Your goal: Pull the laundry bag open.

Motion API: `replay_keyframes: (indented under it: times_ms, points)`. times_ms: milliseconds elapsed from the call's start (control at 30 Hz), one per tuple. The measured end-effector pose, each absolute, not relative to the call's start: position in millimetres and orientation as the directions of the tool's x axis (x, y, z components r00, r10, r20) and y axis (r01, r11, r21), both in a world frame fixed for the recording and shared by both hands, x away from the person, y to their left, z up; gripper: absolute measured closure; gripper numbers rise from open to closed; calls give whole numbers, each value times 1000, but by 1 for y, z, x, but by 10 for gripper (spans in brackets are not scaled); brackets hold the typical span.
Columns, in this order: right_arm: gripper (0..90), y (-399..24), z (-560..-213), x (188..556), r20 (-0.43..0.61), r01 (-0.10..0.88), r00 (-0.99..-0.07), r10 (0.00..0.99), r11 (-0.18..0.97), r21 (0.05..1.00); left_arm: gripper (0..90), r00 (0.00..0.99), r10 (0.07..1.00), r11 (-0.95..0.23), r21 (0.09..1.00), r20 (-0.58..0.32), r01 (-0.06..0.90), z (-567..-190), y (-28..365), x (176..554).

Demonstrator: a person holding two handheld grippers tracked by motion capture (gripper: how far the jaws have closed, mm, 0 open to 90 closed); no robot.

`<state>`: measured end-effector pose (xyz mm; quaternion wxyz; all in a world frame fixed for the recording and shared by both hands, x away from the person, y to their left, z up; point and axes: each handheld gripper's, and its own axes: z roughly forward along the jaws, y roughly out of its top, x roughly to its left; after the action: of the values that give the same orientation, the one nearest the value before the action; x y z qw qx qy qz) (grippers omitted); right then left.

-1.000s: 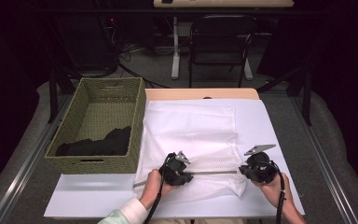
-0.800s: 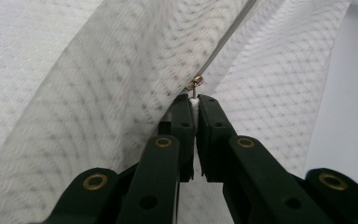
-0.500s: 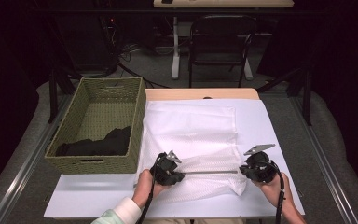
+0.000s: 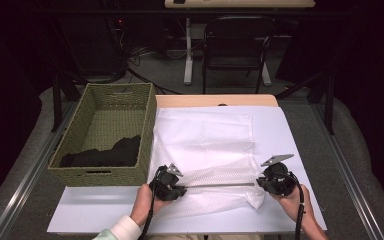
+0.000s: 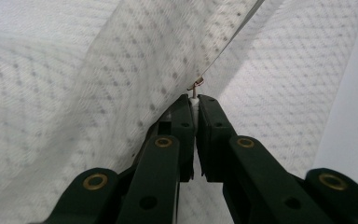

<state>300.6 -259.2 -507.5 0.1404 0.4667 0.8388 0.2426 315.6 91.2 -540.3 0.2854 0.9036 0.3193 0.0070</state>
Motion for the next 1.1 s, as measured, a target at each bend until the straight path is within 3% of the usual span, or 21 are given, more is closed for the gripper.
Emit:
replay_keyframes:
  times_ms: [1100]
  points:
    - [857,-259,-509,301,-21,719,-528,849,459,522,862,742,655,-607,485,-145,630,-538,142,297]
